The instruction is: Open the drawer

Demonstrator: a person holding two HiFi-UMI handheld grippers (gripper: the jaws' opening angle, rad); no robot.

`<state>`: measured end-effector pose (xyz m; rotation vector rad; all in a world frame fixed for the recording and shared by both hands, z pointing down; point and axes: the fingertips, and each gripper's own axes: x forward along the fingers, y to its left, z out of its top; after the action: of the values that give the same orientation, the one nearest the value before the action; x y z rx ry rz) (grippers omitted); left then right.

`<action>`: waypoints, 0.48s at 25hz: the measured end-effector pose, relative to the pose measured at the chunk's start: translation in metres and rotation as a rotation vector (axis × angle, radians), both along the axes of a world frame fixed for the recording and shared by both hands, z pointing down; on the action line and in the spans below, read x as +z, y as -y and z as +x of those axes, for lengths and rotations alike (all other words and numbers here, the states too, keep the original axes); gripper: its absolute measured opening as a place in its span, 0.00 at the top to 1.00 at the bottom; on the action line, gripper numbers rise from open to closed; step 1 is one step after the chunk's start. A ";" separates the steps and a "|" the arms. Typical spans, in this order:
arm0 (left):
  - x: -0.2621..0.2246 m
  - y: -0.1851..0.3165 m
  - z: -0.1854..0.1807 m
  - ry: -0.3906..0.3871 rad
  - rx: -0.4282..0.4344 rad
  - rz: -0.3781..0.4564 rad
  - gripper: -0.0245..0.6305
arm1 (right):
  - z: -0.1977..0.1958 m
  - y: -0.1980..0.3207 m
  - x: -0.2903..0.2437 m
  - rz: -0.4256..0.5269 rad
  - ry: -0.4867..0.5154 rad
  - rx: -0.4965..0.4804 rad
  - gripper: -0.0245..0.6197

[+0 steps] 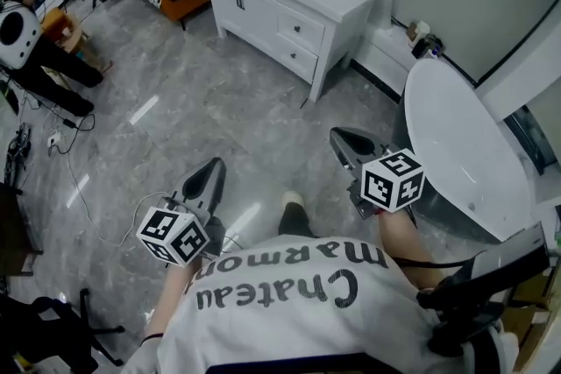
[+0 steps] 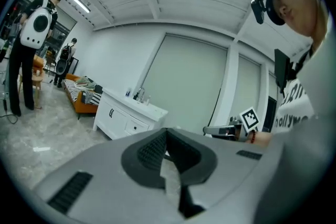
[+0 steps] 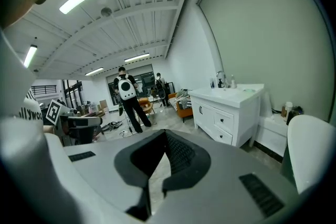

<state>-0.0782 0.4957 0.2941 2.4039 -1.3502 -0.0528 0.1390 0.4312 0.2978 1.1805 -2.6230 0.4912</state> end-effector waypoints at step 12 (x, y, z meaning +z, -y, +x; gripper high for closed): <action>-0.012 0.130 -0.004 -0.056 -0.059 -0.012 0.96 | -0.005 0.148 -0.007 -0.005 -0.014 -0.038 0.95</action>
<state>-0.0826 0.3659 0.2821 2.3355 -1.3919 -0.1263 0.1337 0.2836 0.2906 1.1268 -2.6254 0.4808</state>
